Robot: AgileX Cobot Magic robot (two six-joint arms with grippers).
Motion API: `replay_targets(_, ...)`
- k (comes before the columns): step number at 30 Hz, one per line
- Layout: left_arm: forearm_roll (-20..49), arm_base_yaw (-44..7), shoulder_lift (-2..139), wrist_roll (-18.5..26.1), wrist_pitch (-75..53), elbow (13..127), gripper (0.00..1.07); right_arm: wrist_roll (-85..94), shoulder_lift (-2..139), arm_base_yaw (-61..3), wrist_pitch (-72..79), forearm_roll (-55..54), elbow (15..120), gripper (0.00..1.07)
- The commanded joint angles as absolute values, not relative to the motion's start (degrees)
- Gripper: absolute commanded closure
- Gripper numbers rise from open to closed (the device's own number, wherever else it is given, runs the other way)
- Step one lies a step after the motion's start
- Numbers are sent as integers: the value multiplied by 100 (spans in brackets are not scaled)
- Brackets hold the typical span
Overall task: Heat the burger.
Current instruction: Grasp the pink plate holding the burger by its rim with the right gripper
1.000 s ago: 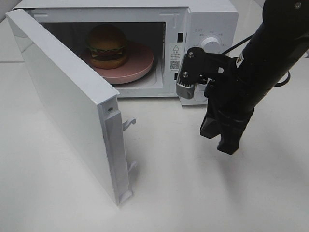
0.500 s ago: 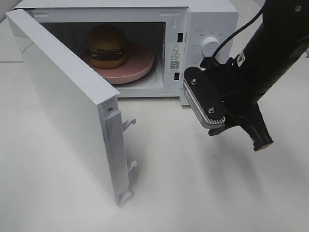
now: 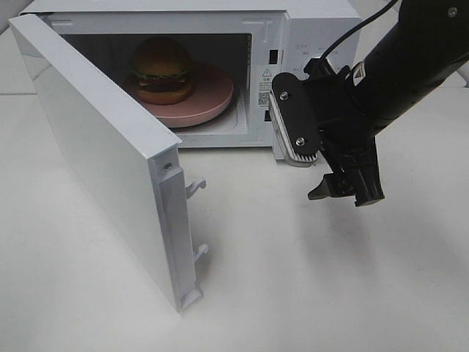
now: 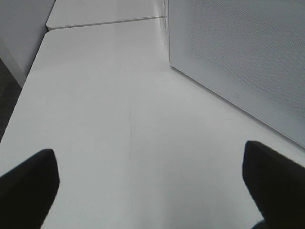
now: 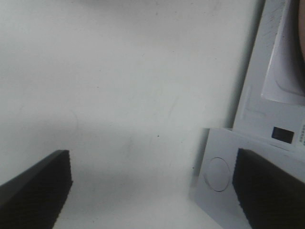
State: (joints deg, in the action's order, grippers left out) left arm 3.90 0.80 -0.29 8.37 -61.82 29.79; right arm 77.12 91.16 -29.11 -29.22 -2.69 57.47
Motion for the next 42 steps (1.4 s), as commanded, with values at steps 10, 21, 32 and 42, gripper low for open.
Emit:
replay_targets(10,378,92,-52,842,-6131,2962,9,7517,9649,-3226,-2636,258,6686,18)
replay_targets(21,378,92,-52,842,-6131,2962,9,7477,10479,-3495,-2326,550,7511,19)
replay_targets(32,378,92,-52,842,-6131,2962,9,7191,11333,-3489,-2183,561,8199,20)
replay_targets(42,378,92,-52,842,-6131,2962,9,6732,12089,-3489,-2074,768,8869,20)
